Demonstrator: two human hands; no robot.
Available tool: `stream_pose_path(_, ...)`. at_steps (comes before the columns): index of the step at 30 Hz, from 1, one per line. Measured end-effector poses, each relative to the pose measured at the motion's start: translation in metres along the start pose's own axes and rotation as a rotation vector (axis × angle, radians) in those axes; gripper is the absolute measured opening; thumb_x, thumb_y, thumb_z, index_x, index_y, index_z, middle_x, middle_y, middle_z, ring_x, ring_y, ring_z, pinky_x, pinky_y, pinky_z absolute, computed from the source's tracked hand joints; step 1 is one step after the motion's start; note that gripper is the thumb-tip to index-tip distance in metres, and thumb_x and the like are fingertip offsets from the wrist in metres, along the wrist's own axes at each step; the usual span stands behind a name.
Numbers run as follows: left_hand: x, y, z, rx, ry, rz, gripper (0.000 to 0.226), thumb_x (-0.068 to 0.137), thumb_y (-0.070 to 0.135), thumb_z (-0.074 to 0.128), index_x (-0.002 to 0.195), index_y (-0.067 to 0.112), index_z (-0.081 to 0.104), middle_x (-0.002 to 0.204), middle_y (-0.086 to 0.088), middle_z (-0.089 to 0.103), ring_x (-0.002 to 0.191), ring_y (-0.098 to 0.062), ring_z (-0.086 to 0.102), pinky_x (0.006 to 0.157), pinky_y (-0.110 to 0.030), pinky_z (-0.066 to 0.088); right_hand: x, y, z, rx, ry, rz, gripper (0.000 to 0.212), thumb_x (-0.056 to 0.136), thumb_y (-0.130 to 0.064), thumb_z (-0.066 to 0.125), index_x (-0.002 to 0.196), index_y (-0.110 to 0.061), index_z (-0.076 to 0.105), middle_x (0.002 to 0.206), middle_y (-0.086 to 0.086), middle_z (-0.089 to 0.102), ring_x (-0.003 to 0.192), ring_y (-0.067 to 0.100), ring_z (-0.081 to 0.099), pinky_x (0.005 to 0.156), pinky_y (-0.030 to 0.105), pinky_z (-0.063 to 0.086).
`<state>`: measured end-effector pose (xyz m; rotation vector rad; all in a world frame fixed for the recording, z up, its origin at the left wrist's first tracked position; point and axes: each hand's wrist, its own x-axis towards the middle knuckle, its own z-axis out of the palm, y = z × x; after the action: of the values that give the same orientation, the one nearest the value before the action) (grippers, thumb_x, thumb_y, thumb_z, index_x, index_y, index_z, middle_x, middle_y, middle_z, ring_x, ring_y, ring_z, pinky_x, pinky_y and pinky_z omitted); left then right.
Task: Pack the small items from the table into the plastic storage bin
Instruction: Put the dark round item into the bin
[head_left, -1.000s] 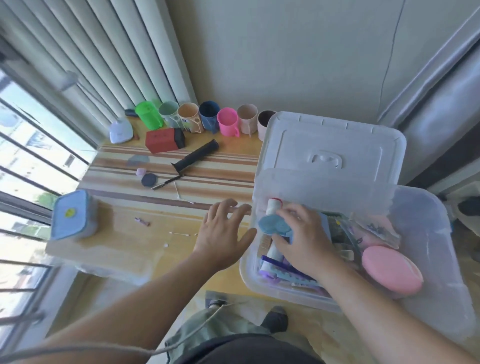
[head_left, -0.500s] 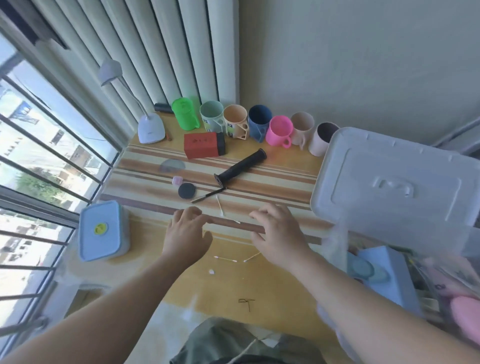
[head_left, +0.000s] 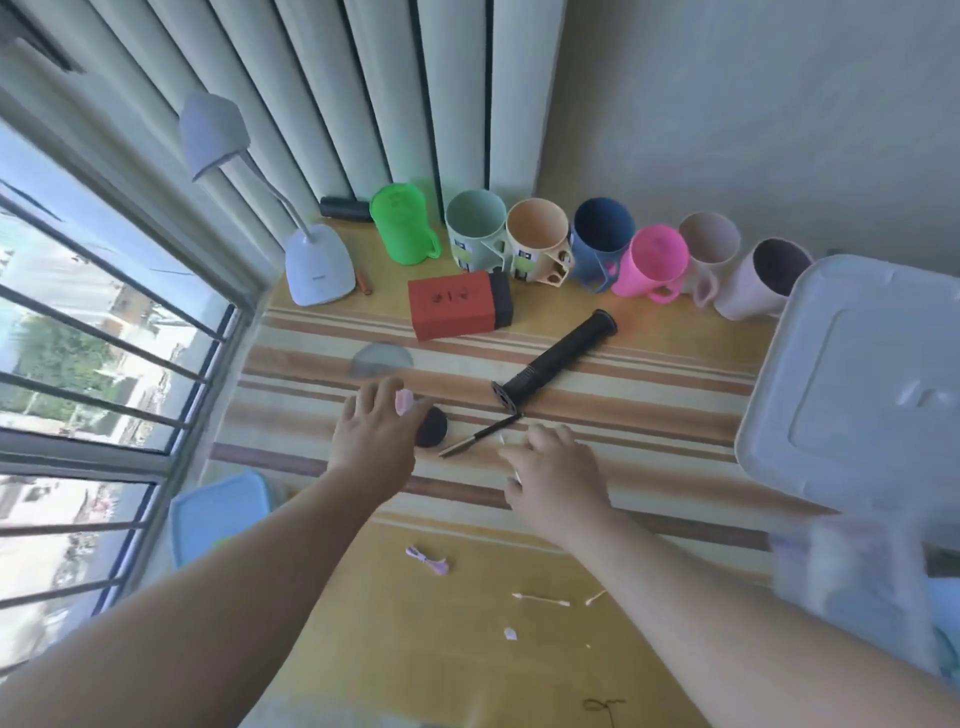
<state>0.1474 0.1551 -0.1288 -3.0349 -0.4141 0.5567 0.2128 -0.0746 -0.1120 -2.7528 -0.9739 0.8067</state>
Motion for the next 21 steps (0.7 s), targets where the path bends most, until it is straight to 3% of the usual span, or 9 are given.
stream_pose_path(5,0.033,0.001,0.013,0.111,-0.019,0.095,0.070,0.078,0.057,0.072,0.139,0.047,0.039,0.150,-0.006,0.023,0.135,-0.034,0.022,0.117,-0.049,0.019,0.045,-0.029,0.006,-0.012,-0.014,-0.001,0.032,0.102,-0.017,0.045,0.122,-0.032,0.064,0.103,-0.005,0.053,0.109,0.030,0.055,0.083,0.042,0.041)
stream_pose_path(10,0.030,0.001,0.019,0.127,0.049,0.125,0.051,0.071,0.048,0.080,0.119,0.042,0.064,0.137,-0.002,0.039,0.129,-0.033,0.030,0.115,-0.049,0.017,0.065,-0.027,0.018,-0.097,-0.067,0.050,0.045,0.090,-0.010,0.060,0.128,-0.034,0.057,0.116,-0.004,0.061,0.116,0.030,0.056,0.090,0.042,0.038)
stream_pose_path(14,0.014,-0.007,0.024,0.123,0.100,0.180,0.045,0.062,0.046,0.082,0.102,0.027,0.075,0.129,-0.003,0.052,0.123,-0.036,0.040,0.112,-0.051,0.023,0.067,-0.027,0.014,-0.181,-0.119,-0.008,0.039,0.081,-0.002,0.061,0.109,-0.029,0.060,0.109,-0.001,0.058,0.110,0.030,0.059,0.081,0.036,0.036)
stream_pose_path(18,-0.009,-0.011,0.014,0.019,0.151,0.104,0.056,0.054,0.051,0.085,0.102,0.026,0.073,0.128,-0.001,0.054,0.122,-0.034,0.042,0.109,-0.050,0.028,0.059,-0.023,0.008,-0.172,-0.097,-0.098,0.035,0.079,0.002,0.061,0.097,-0.025,0.049,0.098,-0.002,0.045,0.087,0.027,0.051,0.072,0.037,0.034)
stream_pose_path(21,-0.029,-0.006,-0.006,-0.050,0.192,0.055,0.057,0.061,0.054,0.079,0.111,0.029,0.069,0.122,0.004,0.061,0.118,-0.033,0.047,0.101,-0.047,0.033,0.053,-0.013,0.005,-0.080,0.054,-0.061,0.012,0.097,-0.016,0.053,0.105,-0.023,0.058,0.100,-0.001,0.050,0.081,0.025,0.050,0.064,0.036,0.030)
